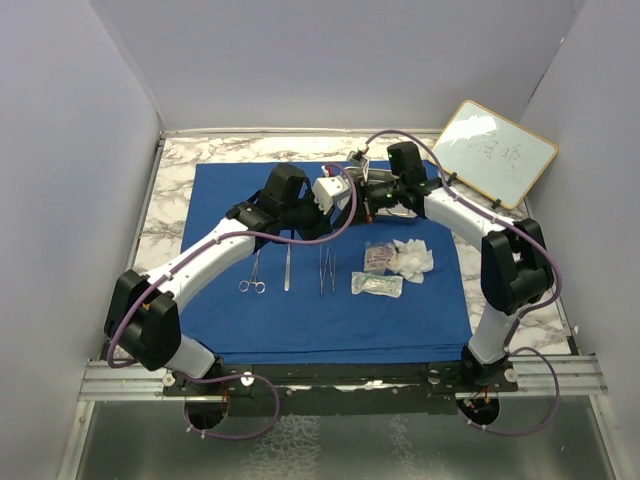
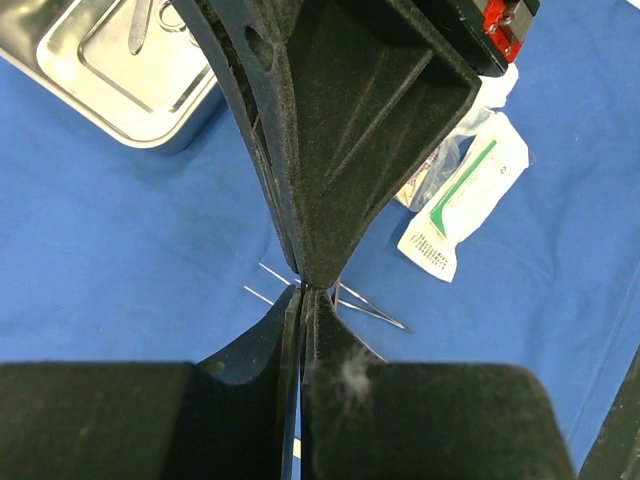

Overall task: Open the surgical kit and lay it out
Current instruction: Place the medical item in the surgical kit.

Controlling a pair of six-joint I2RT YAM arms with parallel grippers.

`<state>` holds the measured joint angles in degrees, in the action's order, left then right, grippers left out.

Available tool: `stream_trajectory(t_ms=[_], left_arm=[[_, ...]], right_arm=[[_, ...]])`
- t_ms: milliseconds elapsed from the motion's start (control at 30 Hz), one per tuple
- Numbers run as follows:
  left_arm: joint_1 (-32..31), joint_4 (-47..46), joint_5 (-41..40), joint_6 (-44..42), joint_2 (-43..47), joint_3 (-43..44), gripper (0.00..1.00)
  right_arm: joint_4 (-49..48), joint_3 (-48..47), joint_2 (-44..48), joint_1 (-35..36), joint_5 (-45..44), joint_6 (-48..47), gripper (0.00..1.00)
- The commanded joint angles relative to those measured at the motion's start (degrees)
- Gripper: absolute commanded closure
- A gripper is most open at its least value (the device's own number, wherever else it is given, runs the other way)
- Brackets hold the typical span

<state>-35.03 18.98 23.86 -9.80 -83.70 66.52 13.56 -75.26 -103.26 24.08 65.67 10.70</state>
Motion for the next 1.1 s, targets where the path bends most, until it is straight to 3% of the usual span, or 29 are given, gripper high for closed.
stream_trajectory(t_ms=[0,400,667,1067], left_arm=[[-0.39,-0.47,-1.73,-0.46,-0.07,-0.58,1.0],[-0.23,-3.97,-4.44,-0.03,1.32,-4.56,1.0],[0.74,-6.03,-7.96,4.34,1.2,-5.94,1.0],[1.39,-8.67,-13.56,23.87,-2.58,-9.3,1.0]], right_arm=[[2.23,-2.69,-1.2,0.45,-1.42,-0.36,0.98],[6.38,-6.01,-1.62,0.38,-2.87,-3.15,0.76],[9.86,-8.74,-1.67,-0.77,-4.99,-6.18,0.74],[10.06,-0.79,3.77,-9.65,-13.03,-16.44,0.76]])
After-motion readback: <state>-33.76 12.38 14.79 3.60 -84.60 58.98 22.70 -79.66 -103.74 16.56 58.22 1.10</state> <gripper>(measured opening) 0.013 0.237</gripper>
